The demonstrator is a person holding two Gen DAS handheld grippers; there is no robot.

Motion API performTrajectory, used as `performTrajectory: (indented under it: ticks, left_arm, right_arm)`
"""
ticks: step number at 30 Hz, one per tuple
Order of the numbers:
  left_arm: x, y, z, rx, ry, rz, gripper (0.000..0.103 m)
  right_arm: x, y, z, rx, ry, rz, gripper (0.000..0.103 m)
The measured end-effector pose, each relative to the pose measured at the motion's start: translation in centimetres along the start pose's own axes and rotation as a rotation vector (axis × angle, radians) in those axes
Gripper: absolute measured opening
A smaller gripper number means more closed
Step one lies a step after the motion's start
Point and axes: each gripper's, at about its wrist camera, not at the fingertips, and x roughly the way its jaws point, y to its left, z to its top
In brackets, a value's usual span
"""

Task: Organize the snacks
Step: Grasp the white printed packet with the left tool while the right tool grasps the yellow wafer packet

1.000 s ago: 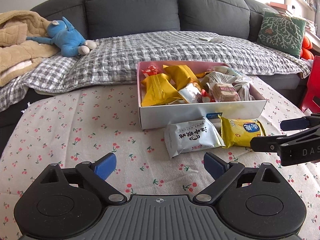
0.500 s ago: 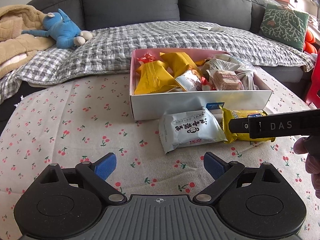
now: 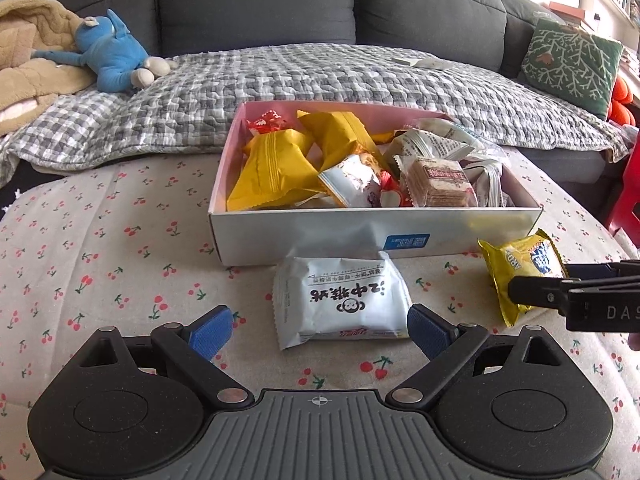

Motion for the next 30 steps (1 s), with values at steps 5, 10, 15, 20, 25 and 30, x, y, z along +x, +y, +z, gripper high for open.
performTrajectory:
  ticks: [5, 10, 15, 20, 25, 30]
  left_arm:
    - [1.0, -1.2, 0.2, 0.013, -0.008, -0.017, 0.096]
    - [1.8, -1.3, -0.4, 0.021, -0.016, -0.011, 0.095]
    - [1.6, -1.0, -0.7, 0.022, -0.043, -0.014, 0.088]
    - [1.5, -0.8, -0.9, 0.010, -0.059, -0.021, 0.082]
    - [1.2, -1.2, -1.1, 0.028, -0.075, -0.018, 0.074]
    - [1.1, -1.4, -1.1, 0.032, -0.081, -0.012, 0.069]
  right_arm:
    - [-0.7, -0.8, -0.3, -0.005, -0.009, 0.017, 0.082]
    - [-0.8, -0.4, -0.6, -0.059, -0.021, 0.040, 0.088]
    - [-0.2, 0.5, -0.4, -0.123, -0.024, 0.053, 0.092]
    - [0.7, 1.3, -0.2, -0.158, -0.022, 0.039, 0.093]
    - [1.4, 1.4, 0.1, -0.142, -0.030, 0.024, 0.094]
    - [1.8, 1.4, 0.4, -0.123, -0.040, 0.007, 0.093]
